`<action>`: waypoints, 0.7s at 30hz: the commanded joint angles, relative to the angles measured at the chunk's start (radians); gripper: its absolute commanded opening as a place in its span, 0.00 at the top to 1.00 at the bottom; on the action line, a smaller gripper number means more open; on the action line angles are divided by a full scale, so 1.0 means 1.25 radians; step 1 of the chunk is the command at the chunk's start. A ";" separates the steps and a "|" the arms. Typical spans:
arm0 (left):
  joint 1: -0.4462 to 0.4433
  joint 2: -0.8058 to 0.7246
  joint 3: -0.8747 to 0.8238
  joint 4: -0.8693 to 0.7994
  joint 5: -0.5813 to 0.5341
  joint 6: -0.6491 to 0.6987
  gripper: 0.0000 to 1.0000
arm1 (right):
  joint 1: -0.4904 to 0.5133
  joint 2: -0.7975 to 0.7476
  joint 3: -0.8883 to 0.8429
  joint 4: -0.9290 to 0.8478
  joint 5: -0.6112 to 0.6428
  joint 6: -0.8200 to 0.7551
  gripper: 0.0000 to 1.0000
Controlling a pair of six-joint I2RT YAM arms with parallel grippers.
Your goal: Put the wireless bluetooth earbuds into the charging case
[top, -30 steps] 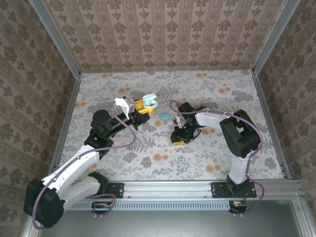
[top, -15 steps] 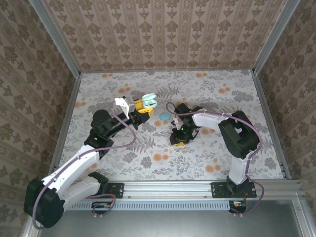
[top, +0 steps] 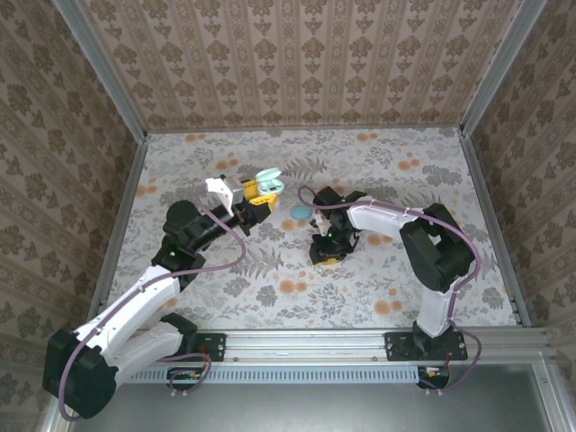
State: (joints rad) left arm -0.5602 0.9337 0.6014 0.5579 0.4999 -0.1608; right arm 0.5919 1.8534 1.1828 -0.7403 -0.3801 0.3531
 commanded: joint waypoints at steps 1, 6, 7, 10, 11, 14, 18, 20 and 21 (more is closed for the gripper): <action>0.009 -0.019 0.001 0.003 -0.002 0.015 0.74 | 0.011 -0.005 0.030 -0.038 0.023 -0.013 0.65; 0.011 -0.025 0.000 -0.003 -0.007 0.017 0.74 | 0.023 0.009 0.043 -0.043 0.028 0.001 0.64; 0.011 -0.026 -0.001 -0.004 -0.007 0.017 0.74 | 0.026 0.013 0.046 -0.043 0.031 0.008 0.64; 0.014 -0.031 0.000 -0.010 -0.009 0.021 0.74 | 0.033 0.023 0.055 -0.054 0.050 0.036 0.64; 0.016 -0.033 -0.001 -0.012 -0.010 0.021 0.74 | 0.036 0.025 0.059 -0.060 0.057 0.044 0.64; 0.018 -0.038 -0.001 -0.017 -0.008 0.022 0.74 | 0.048 0.031 0.064 -0.072 0.087 0.065 0.63; 0.021 -0.038 -0.001 -0.020 -0.005 0.021 0.74 | 0.061 0.031 0.065 -0.069 0.103 0.087 0.63; 0.022 -0.039 -0.001 -0.019 -0.004 0.022 0.74 | 0.066 0.033 0.064 -0.066 0.110 0.090 0.65; 0.023 -0.037 -0.001 -0.019 -0.002 0.022 0.74 | 0.067 0.035 0.067 -0.070 0.115 0.091 0.66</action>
State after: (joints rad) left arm -0.5411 0.9047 0.6014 0.5220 0.4961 -0.1535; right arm 0.6682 1.8805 1.2411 -0.7898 -0.2813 0.4316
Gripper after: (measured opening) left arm 0.347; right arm 0.349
